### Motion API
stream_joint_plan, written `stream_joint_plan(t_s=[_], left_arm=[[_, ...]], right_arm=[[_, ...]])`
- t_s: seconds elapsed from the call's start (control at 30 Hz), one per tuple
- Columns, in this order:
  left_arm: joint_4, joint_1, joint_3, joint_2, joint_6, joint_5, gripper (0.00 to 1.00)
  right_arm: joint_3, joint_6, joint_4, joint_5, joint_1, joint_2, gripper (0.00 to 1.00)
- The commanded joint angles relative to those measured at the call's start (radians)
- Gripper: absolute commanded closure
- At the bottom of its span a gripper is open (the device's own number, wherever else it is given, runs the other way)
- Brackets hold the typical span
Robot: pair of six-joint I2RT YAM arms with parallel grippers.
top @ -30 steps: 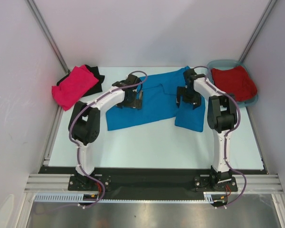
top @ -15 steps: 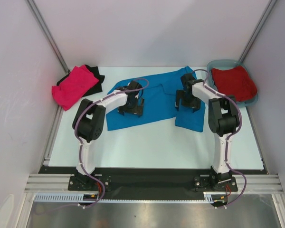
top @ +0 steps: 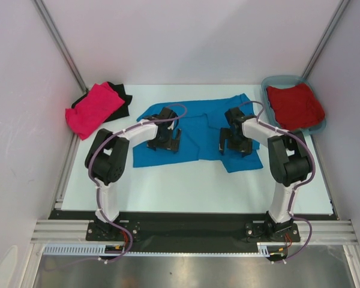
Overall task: Fold and stack the t-shirts
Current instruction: Flatten the tshirt out
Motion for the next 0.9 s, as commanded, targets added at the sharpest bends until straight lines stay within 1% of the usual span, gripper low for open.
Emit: stream_joint_plan(t_s=[0.0,0.13,0.17,0.23,0.4,0.43,0.53,0.63,0.67,0.7,0.8,0.83,0.87], left_arm=[[-0.234,-0.021,-0.079,-0.014,0.031,0.090,0.00],[-0.280,-0.024,-0.162,-0.089,0.052,0.100,0.00],[-0.288,-0.024,-0.179,-0.104,0.057,0.127,0.00],[-0.298,-0.024,-0.226,-0.152,0.064,0.135,0.00],[-0.327,-0.024,-0.280,-0.230,0.089,0.138,0.00],[-0.331,-0.024,-0.288,-0.236,0.094,0.138,0.00],[-0.344,-0.026,-0.294,-0.250,0.106,0.130,0.00],[-0.331,-0.026,-0.274,-0.271,0.107,0.129,0.00],[-0.332,-0.024,-0.259,-0.275,0.098,0.121,0.00],[-0.337,-0.024,-0.236,-0.273,0.097,0.118,0.00],[-0.347,-0.024,-0.121,-0.258,0.078,0.110,0.00],[-0.350,-0.024,-0.057,-0.249,0.075,0.112,0.00],[-0.352,-0.024,-0.024,-0.239,0.069,0.112,0.00]], right_arm=[[-0.155,0.031,-0.199,-0.063,0.061,0.016,0.02],[-0.238,0.062,-0.225,-0.071,0.079,-0.047,0.02],[-0.256,0.069,-0.231,-0.077,0.081,-0.081,0.02],[-0.302,0.091,-0.250,-0.094,0.096,-0.116,0.02],[-0.361,0.143,-0.314,-0.094,0.145,-0.239,0.01],[-0.368,0.154,-0.335,-0.129,0.165,-0.253,0.01],[-0.371,0.192,-0.400,-0.137,0.194,-0.312,0.01],[-0.312,0.209,-0.431,-0.073,0.225,-0.389,0.00],[-0.289,0.203,-0.432,-0.054,0.208,-0.395,0.00],[-0.229,0.191,-0.437,-0.040,0.195,-0.395,0.00],[-0.129,0.151,-0.434,-0.022,0.146,-0.330,0.00],[-0.067,0.122,-0.423,-0.011,0.139,-0.308,0.00],[-0.031,0.109,-0.417,-0.011,0.132,-0.261,0.00]])
